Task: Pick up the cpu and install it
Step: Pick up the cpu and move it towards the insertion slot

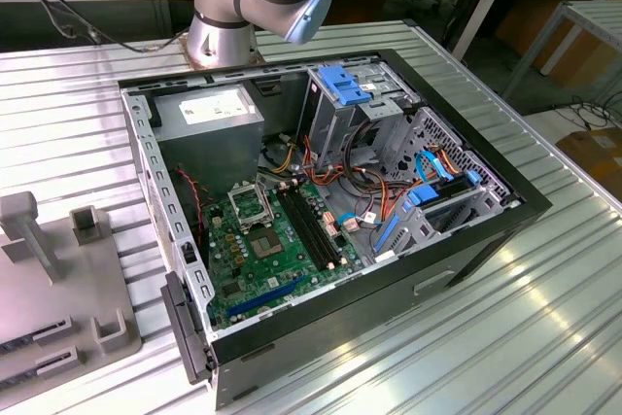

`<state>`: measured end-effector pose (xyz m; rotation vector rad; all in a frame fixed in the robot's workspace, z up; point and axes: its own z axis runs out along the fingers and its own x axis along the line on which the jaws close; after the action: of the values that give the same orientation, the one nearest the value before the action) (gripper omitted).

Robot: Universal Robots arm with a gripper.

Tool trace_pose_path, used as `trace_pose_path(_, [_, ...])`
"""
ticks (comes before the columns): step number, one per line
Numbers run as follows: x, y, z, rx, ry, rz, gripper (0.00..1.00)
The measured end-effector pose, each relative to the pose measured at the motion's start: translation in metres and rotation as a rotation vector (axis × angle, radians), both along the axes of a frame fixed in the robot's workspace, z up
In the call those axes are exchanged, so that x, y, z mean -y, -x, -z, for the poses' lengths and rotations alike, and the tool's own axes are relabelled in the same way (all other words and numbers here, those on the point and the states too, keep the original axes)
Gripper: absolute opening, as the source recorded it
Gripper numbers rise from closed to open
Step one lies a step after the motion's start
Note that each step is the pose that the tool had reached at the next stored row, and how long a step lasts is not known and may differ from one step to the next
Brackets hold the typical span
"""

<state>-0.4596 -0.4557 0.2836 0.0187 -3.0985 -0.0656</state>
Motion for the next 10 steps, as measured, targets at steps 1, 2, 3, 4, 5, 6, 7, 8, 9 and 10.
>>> trace_pose_path(1, [0.0, 0.0, -0.0013, 0.0001, 0.0, 0.0, 0.46])
trace_pose_path(2, [0.0, 0.0, -0.0024, 0.0, 0.0, 0.0, 0.46])
trace_pose_path(3, [0.0, 0.0, -0.0032, 0.0001, 0.0, 0.0, 0.46])
trace_pose_path(4, [0.0, 0.0, -0.0043, 0.0, 0.0, 0.0, 0.46])
trace_pose_path(5, [0.0, 0.0, -0.0051, 0.0, 0.0, 0.0, 0.46])
trace_pose_path(6, [0.0, 0.0, -0.0057, 0.0, 0.0, 0.0, 0.46])
trace_pose_path(7, [0.0, 0.0, -0.0068, 0.0, 0.0, 0.0, 0.46])
trace_pose_path(8, [0.0, 0.0, -0.0078, 0.0, 0.0, 0.0, 0.46])
trace_pose_path(9, [0.0, 0.0, -0.0083, 0.0, 0.0, 0.0, 0.46])
trace_pose_path(10, [0.0, 0.0, -0.0089, 0.0, 0.0, 0.0, 0.46])
